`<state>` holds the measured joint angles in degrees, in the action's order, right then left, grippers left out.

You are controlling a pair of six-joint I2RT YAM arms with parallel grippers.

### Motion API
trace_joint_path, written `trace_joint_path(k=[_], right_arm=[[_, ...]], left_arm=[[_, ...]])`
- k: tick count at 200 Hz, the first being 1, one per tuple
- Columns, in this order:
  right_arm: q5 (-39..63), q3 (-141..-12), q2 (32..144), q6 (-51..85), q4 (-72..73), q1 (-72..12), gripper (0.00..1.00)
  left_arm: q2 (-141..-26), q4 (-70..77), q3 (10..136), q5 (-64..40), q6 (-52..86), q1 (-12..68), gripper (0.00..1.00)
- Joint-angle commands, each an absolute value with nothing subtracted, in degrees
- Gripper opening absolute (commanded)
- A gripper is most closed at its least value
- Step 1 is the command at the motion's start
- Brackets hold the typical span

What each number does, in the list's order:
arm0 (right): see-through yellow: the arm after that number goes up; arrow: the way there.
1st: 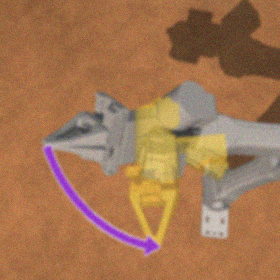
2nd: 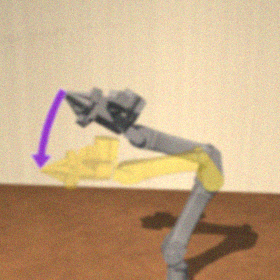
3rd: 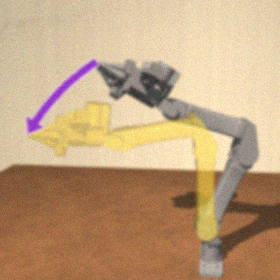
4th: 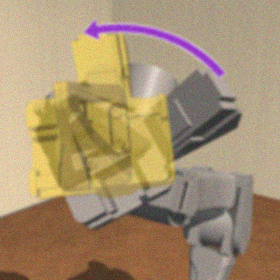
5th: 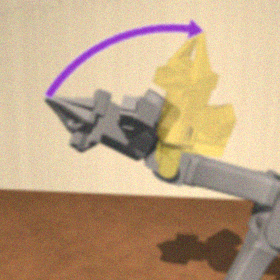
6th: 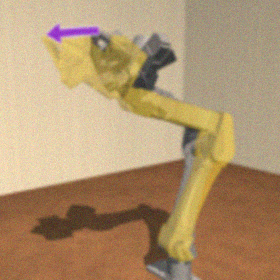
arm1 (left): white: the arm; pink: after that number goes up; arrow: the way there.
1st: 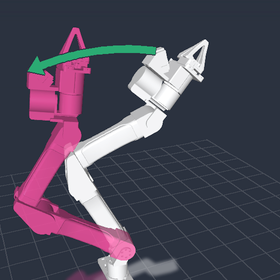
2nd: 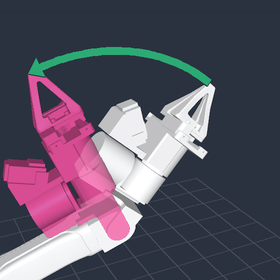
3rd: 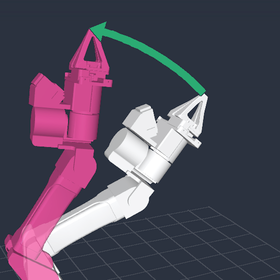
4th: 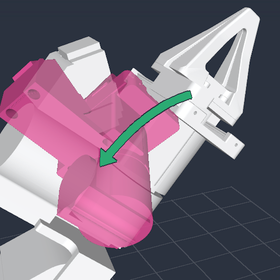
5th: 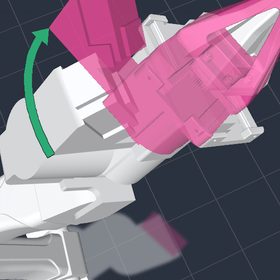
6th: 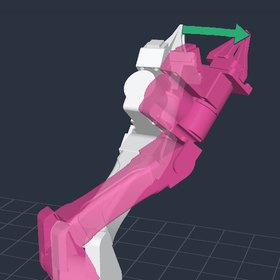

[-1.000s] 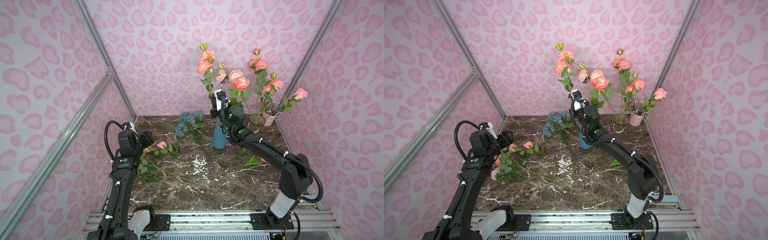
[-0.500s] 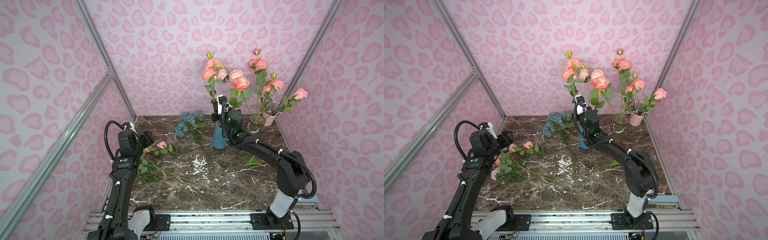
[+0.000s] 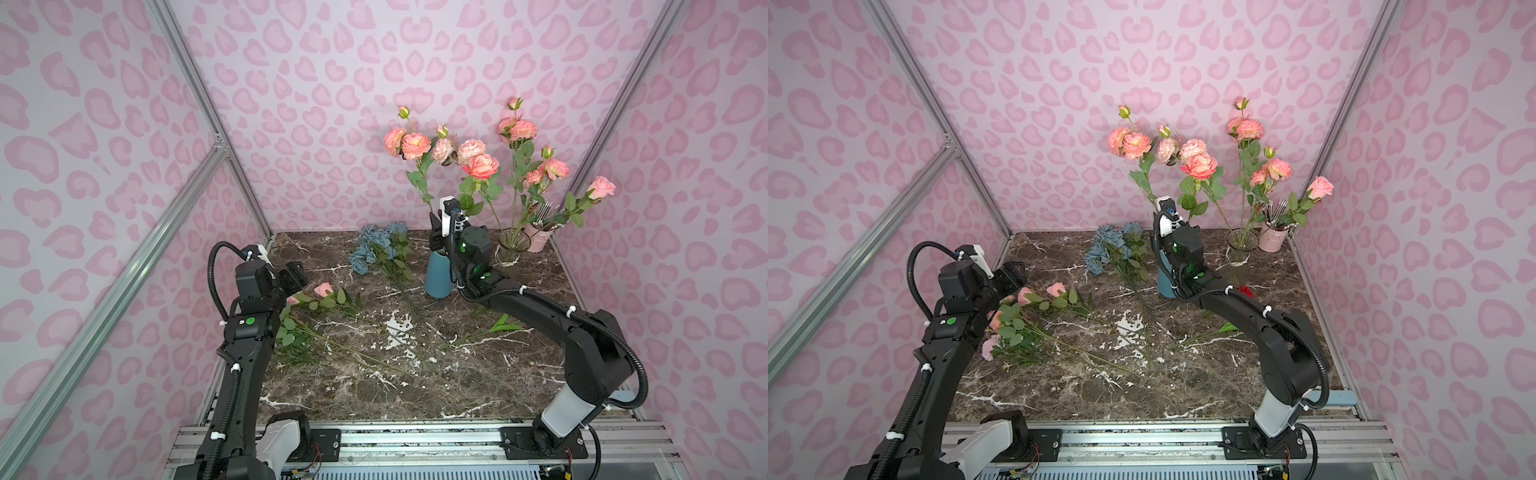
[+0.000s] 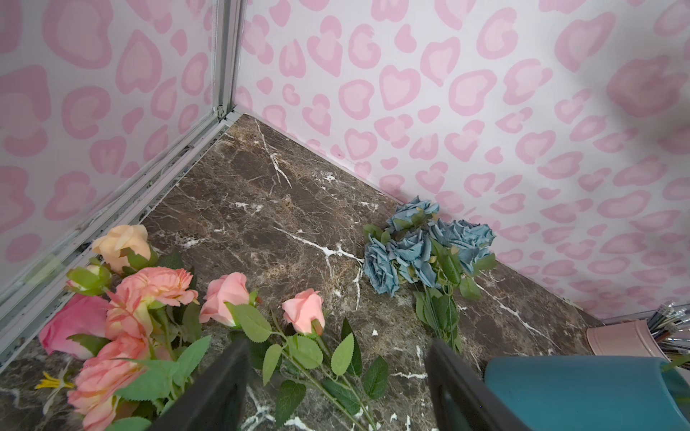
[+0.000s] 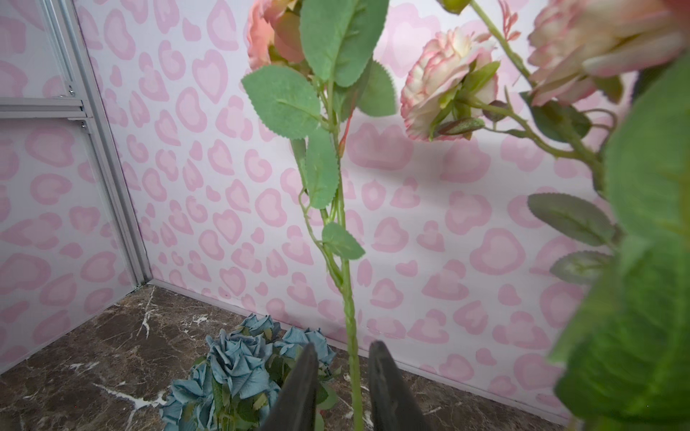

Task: Place the pink flowers into the vase
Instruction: Place the flower in the vase.

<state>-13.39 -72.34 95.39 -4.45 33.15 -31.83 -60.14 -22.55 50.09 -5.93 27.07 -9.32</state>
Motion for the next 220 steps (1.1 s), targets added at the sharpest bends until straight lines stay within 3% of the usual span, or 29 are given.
trace_joint_path(k=[1, 48, 86, 140, 220], right_arm=[[-15.3, -72.2, 92.9, -3.7, 32.6, -32.7, 0.30], [-19.7, -74.6, 87.5, -0.3, 20.0, -36.4, 0.31], [-22.2, -74.7, 83.1, 5.9, 8.2, -39.9, 0.31], [-23.1, -73.2, 78.4, 14.2, -5.6, -42.4, 0.30], [-23.2, -68.7, 70.2, 22.0, -16.9, -44.4, 0.30]], left_arm=[[-59.8, -20.9, 50.3, -5.0, 26.7, -9.4, 0.77], [-59.9, -21.3, 50.0, -4.8, 27.0, -9.0, 0.73], [-60.1, -24.0, 50.6, -2.3, 29.1, -4.1, 0.71], [-62.2, -23.5, 47.8, -1.5, 40.3, 6.5, 0.64], [-72.1, -14.3, 40.9, -6.5, 54.9, 13.1, 0.51]])
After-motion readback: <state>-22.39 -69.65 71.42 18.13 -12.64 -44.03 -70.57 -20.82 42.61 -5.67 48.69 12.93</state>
